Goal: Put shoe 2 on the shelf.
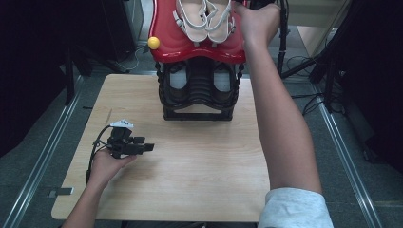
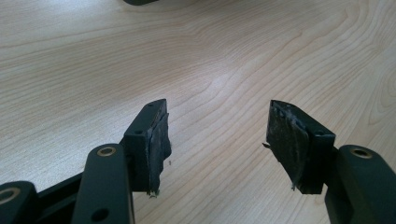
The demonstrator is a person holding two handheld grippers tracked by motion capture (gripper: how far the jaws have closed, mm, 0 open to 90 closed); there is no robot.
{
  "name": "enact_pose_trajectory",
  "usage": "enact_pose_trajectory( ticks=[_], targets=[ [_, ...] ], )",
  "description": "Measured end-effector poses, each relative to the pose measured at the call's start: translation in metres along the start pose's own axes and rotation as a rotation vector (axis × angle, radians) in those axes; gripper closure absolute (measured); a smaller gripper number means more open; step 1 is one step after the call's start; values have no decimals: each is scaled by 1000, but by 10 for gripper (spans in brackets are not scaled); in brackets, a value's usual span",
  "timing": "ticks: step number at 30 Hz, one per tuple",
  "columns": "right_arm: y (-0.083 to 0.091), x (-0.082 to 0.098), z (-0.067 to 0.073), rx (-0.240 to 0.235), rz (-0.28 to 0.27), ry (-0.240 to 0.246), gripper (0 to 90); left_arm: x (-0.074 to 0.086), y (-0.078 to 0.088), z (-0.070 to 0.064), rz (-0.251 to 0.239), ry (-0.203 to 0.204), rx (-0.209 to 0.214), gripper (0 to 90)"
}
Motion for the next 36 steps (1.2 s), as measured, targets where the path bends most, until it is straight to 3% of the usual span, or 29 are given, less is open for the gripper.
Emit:
enact_pose_trajectory(
  ticks=[9,13,15,36],
  targets=[
    [12,7,-28,18,-8,-17,512,-1,-1,2,-3,3,-2,396],
    [15,11,-41,27,-9,-27,500,-3,0,2,-30,-4,-5,400],
    [17,14,-47,32,-9,-33,496,-4,0,2,-10,-8,-8,399],
    [30,56,-104,76,17,-37,449,-5,-5,2,8,-15,0,398]
  ],
)
Point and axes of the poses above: each handheld gripper's, and its own axes: y roughly backward along the jaws, x roughly out of its underside, z roughly to its left, the point moved 8 cm from there along -y, roughly forward along the jaws, and after that the axes turned 4 degrees about x, right-handed, at the moved point
